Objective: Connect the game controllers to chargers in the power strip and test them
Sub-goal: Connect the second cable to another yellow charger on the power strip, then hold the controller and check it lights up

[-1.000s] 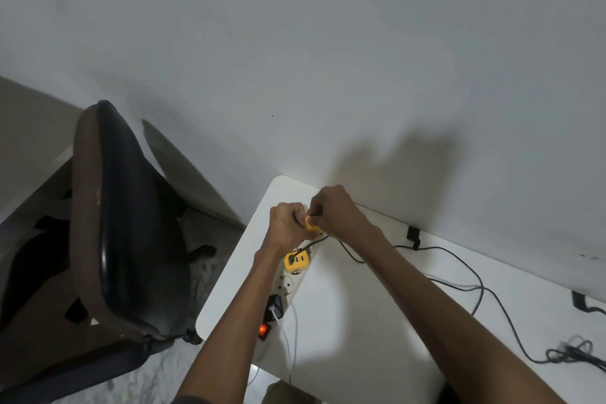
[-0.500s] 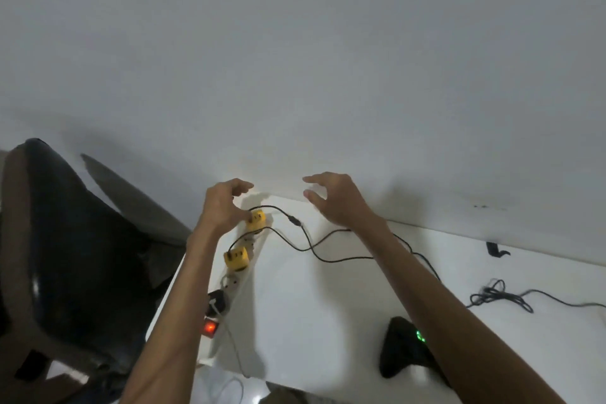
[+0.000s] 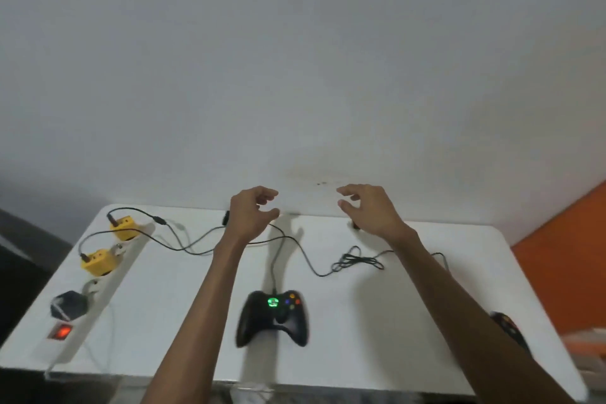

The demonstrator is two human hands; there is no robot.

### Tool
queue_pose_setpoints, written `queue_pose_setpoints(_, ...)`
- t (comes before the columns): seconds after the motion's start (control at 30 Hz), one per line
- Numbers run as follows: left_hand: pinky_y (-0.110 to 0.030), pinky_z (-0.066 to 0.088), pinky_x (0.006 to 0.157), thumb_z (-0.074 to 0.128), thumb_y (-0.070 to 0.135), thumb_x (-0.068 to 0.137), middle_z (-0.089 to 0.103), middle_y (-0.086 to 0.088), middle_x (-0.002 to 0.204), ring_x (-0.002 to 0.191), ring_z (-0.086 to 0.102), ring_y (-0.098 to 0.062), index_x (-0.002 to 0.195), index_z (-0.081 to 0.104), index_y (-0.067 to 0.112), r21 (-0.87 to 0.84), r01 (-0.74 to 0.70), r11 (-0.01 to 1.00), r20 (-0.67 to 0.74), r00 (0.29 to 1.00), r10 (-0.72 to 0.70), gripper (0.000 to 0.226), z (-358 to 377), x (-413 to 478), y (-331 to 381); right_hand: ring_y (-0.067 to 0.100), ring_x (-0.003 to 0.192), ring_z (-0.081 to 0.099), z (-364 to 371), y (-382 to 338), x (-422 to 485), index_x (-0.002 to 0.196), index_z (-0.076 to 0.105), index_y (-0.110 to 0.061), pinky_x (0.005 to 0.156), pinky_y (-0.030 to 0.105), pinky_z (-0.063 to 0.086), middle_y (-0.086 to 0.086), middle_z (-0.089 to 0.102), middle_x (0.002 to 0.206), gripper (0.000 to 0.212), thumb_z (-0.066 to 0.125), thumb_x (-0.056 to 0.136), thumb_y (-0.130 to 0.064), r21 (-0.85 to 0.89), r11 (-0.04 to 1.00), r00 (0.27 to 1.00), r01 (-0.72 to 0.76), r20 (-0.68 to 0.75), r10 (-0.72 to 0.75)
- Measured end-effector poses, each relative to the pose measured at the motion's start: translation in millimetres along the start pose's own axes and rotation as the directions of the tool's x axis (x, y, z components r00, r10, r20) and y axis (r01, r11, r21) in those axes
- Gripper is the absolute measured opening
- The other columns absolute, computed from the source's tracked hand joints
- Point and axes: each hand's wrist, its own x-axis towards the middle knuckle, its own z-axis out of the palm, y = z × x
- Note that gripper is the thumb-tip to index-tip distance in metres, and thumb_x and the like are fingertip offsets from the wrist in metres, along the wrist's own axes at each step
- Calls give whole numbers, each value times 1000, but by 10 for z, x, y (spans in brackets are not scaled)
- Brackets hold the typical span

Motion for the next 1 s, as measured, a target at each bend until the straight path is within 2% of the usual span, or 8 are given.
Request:
queue_pose_setpoints(0.1, -14, 49, 74, 79, 8, 77, 74, -1, 98, 86, 65, -13, 107, 75, 13, -15, 17, 1000, 36, 999, -16, 32, 758, -227, 365, 16, 109, 66, -441, 657, -338, 126, 67, -22, 97, 31, 51, -5, 68, 127, 35, 64, 92, -30, -8, 999, 999, -35, -20, 34)
queue_pose_setpoints(0.23, -21, 53, 79, 77, 9, 77, 75, -2, 95, 85, 69, -16, 105, 76, 12, -17, 32, 999, 144, 989, -29, 28, 1685, -557, 818, 18, 107, 67, -859, 1457, -773, 125, 67, -20, 95, 30, 50, -2, 70, 123, 35, 66, 91, -27, 24, 992, 992, -121, -37, 122)
queue_pose_setpoints(0.43, -11, 46, 68, 74, 8, 79, 73, 0, 93, 81, 69, -16, 102, 76, 10, 16, 24, 1000, 350, 937, -28, 23, 2777, -972, 1286, 23, 108, 67, -1133, 2428, -1437, 122, 69, -14, 95, 27, 49, 6, 71, 119, 35, 71, 88, -23, 108, 961, 963, -253, -66, 261)
queue_pose_setpoints(0.57, -19, 50, 75, 72, 13, 81, 76, -5, 97, 82, 70, -18, 102, 76, 10, 48, 78, 996, 405, 910, -91, 22, 3260, -1183, 1385, 24, 107, 68, -1130, 2796, -1728, 124, 68, -13, 96, 27, 49, 9, 71, 122, 37, 71, 88, -20, 146, 926, 932, -349, -46, 358)
queue_pose_setpoints(0.8, -23, 46, 81, 65, 30, 90, 74, -7, 100, 94, 68, -22, 109, 71, 9, 143, 180, 973, 418, 880, -224, 29, 3795, -1556, 1242, 22, 107, 68, -936, 3236, -2071, 128, 64, -16, 98, 28, 46, 7, 72, 120, 40, 67, 91, -33, 136, 846, 855, -516, 15, 519)
queue_pose_setpoints(0.9, -23, 41, 75, 58, 34, 95, 74, -6, 94, 85, 63, -19, 101, 72, 7, 159, 214, 964, 418, 870, -262, 32, 3917, -1724, 1156, 25, 109, 67, -796, 3359, -2215, 128, 63, -10, 95, 26, 45, 10, 71, 120, 41, 62, 95, -34, 136, 815, 825, -563, 31, 565)
queue_pose_setpoints(0.97, -25, 39, 69, 51, 35, 99, 68, -4, 79, 76, 58, -20, 81, 69, 10, 179, 225, 958, 406, 870, -280, 36, 3975, -1816, 1134, 27, 105, 67, -715, 3414, -2290, 119, 67, -6, 85, 25, 45, 11, 73, 110, 38, 60, 96, -35, 139, 801, 810, -582, 16, 586)
queue_pose_setpoints(1.0, -28, 38, 65, 47, 36, 100, 62, -2, 68, 71, 55, -22, 67, 60, 13, 197, 232, 953, 391, 872, -293, 42, 4003, -1862, 1131, 28, 99, 68, -678, 3441, -2323, 107, 70, -6, 76, 23, 42, 11, 73, 100, 34, 58, 96, -36, 133, 797, 805, -590, 12, 594)
